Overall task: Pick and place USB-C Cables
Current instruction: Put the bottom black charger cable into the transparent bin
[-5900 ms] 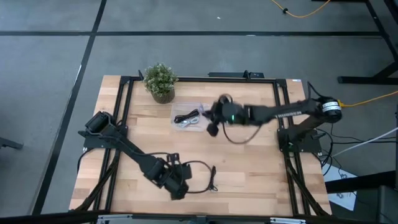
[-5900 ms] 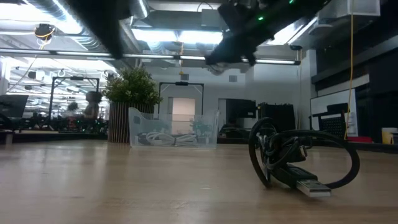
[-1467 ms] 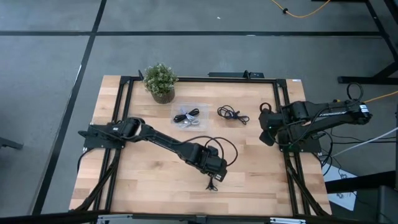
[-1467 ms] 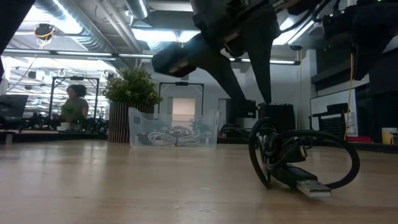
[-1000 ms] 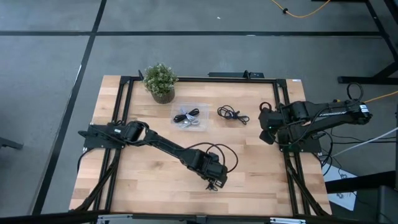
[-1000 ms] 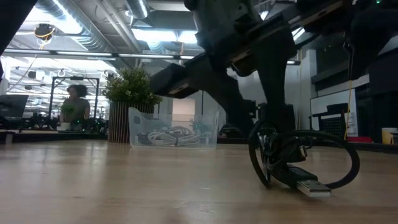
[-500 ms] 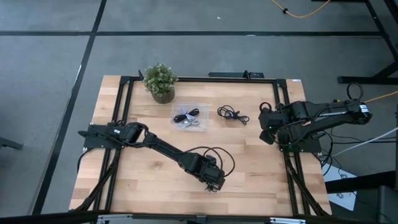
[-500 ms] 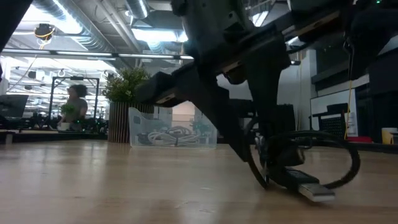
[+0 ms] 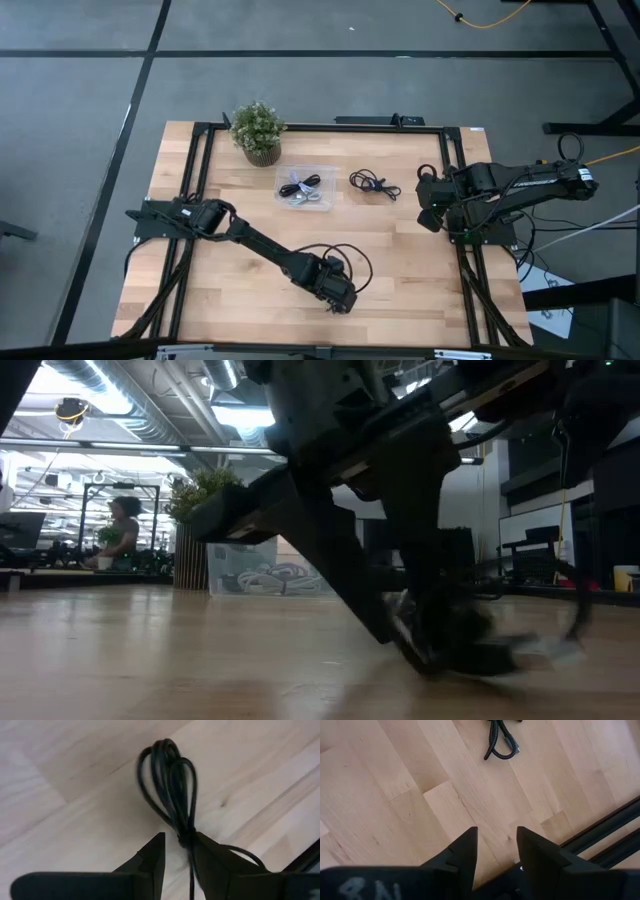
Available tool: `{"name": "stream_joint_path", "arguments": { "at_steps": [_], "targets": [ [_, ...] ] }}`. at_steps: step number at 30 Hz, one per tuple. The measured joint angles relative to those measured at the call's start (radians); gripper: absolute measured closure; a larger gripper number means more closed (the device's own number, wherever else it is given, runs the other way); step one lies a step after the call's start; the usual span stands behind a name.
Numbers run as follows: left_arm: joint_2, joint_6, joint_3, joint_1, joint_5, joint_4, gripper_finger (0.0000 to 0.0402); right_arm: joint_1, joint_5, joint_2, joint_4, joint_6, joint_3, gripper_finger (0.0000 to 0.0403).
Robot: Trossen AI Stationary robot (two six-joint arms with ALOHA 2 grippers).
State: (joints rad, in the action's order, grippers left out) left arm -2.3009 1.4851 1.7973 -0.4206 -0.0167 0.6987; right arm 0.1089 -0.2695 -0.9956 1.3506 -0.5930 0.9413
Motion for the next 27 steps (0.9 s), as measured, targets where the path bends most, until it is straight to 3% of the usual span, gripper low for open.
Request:
{"name": "stream_joint_path", "arguments": {
  "at_steps": [8, 20, 23, 27],
  "targets": [
    [-0.002, -0.130, -0.003, 0.008, -0.009, 0.044, 0.0394, 0.000, 0.000, 0.000, 0.000, -0.005, 0.000, 0.0261],
    [0.007, -0.361, -0.004, 0.088, -0.009, 0.079, 0.0398, 0.000, 0.000, 0.000, 0.000, -0.030, 0.000, 0.0261],
    [0.020, -0.390, -0.003, 0.131, -0.060, 0.095, 0.0398, 0.000, 0.000, 0.000, 0.000, -0.026, 0.000, 0.0261],
    [0.036, -0.383, 0.038, 0.164, -0.019, 0.096, 0.0398, 0.000, -0.001, 0.000, 0.004, 0.014, 0.000, 0.0261]
  ]
}}
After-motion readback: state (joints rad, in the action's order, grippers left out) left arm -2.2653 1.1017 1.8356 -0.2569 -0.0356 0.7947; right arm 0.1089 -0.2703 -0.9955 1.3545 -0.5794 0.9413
